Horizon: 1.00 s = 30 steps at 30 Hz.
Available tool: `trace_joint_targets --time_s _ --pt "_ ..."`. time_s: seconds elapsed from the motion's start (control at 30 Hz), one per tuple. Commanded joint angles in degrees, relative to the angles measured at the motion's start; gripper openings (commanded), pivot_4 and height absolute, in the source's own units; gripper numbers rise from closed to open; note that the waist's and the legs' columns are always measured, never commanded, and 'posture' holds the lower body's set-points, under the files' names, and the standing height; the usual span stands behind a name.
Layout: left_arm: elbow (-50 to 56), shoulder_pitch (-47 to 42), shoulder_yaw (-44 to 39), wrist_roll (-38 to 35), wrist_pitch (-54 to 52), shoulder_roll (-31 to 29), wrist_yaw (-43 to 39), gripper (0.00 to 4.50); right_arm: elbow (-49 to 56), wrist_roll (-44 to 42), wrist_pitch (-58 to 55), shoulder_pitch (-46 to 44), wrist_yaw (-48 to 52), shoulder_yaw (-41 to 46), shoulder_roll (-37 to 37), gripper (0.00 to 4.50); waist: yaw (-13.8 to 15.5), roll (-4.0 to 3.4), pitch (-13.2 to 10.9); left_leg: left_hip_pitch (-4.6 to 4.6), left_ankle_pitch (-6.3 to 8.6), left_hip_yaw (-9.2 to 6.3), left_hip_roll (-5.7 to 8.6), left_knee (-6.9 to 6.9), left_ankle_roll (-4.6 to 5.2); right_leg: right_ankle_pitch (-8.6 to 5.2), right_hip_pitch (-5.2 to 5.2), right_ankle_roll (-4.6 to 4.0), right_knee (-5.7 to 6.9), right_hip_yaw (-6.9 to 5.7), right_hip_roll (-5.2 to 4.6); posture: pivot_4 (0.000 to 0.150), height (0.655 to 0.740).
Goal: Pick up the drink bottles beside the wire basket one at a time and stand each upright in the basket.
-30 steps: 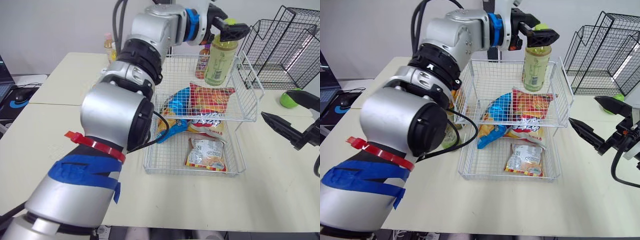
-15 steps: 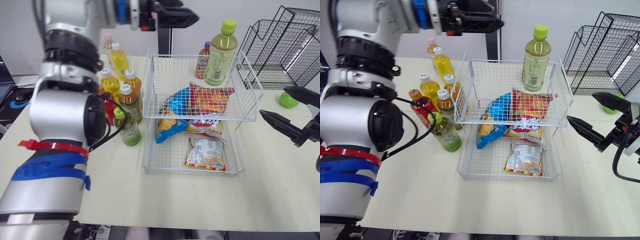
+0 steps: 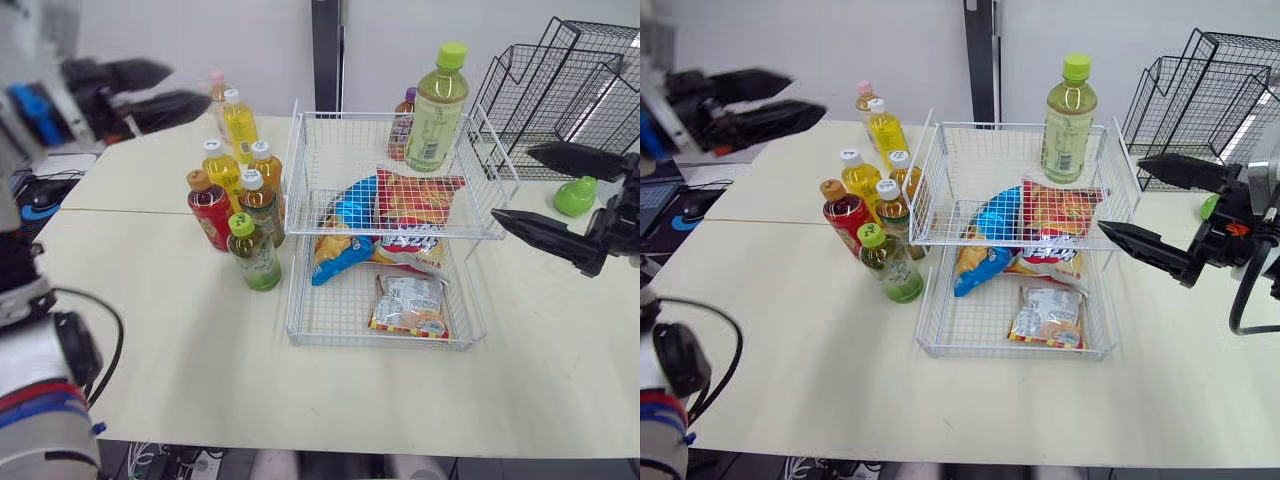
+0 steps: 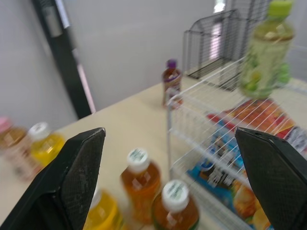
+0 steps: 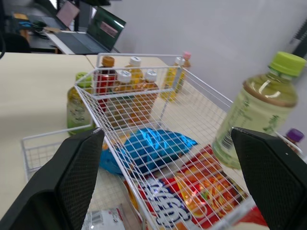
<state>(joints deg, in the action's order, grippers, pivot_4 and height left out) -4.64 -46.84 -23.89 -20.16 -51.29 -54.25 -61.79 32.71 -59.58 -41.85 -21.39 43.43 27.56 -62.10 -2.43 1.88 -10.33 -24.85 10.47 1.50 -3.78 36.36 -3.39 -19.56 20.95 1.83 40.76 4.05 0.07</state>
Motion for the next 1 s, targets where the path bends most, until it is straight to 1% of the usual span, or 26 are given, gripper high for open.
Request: trace_joint_targets --time_s 0.03,0.17,0.23,0.3,0.4,0.53,0.63,0.87,1.0 --pt "3.5 8.9 -7.8 -1.4 2.6 -1.2 2.2 4.49 -0.9 1.4 1.1 -4.7 1.2 -5.4 -0.2 4.50 0.0 0.05 0.0 0.02 0.00 0.00 -0.01 0.01 0.00 0.00 0.01 0.00 0.06 0.00 -0.01 0.150 0.7400" --pt "6.2 20.1 -12.7 -2.9 4.5 1.6 5.1 4.49 -2.0 3.3 0.5 -10.0 1.2 -12.0 1.6 4.50 0.4 0.24 0.1 -0.03 -0.05 -0.01 -0.05 0.02 0.05 0.00 0.06 -0.01 0.11 -0.06 -0.05 0.150 0.7400" --pt "7.7 23.6 -13.7 -4.2 4.6 3.2 6.8 4.49 -1.9 3.9 -0.6 -11.5 1.1 -13.8 1.7 4.50 0.8 0.24 0.1 -0.03 -0.05 0.03 -0.05 0.02 0.07 0.00 0.08 -0.01 0.10 -0.06 -0.14 0.150 0.7400" --pt "8.9 25.2 -13.7 -5.0 4.4 5.0 9.5 4.49 -1.8 3.6 -1.0 -13.0 1.3 -15.3 2.6 4.50 1.0 0.25 0.1 -0.04 -0.06 0.02 -0.05 0.02 0.09 0.00 0.07 -0.01 0.10 -0.10 -0.19 0.150 0.7400" --pt "10.7 24.6 -12.4 -6.2 3.9 8.3 14.7 4.49 -1.6 3.1 -1.4 -14.5 2.3 -16.7 3.9 4.50 0.9 0.27 0.1 -0.04 -0.10 0.01 -0.03 0.02 0.15 0.00 0.03 -0.02 0.11 -0.12 -0.22 0.150 0.7400" --pt "12.1 22.4 -10.0 -6.7 4.3 12.6 21.5 4.49 -1.1 4.0 -1.1 -13.6 3.2 -17.0 4.8 4.50 0.8 0.31 0.1 -0.03 -0.11 0.02 -0.01 0.02 0.16 0.00 0.04 -0.01 0.11 -0.11 -0.19 0.150 0.7400" --pt "12.7 20.0 -6.9 -5.5 4.7 15.4 27.1 4.49 -0.8 4.2 -1.0 -13.3 3.2 -16.9 5.4 4.50 0.8 0.31 0.1 -0.04 -0.11 0.02 0.01 0.01 0.16 0.00 0.06 -0.01 0.12 -0.08 -0.19 0.150 0.7400" --pt "9.1 13.0 0.5 -2.0 5.1 17.8 36.2 4.49 -0.2 3.9 -1.3 -13.1 3.0 -16.2 5.8 4.50 0.7 0.32 0.1 -0.04 -0.11 0.04 0.03 0.00 0.15 0.01 0.06 -0.01 0.11 -0.06 -0.16 0.150 0.7400" --pt "4.3 8.5 4.0 -0.3 5.7 18.1 38.3 4.49 0.0 3.7 -1.5 -12.7 2.7 -15.7 5.8 4.50 0.7 0.32 0.1 -0.04 -0.11 0.05 0.04 0.00 0.15 0.01 0.07 -0.01 0.11 -0.06 -0.15 0.150 0.7400"
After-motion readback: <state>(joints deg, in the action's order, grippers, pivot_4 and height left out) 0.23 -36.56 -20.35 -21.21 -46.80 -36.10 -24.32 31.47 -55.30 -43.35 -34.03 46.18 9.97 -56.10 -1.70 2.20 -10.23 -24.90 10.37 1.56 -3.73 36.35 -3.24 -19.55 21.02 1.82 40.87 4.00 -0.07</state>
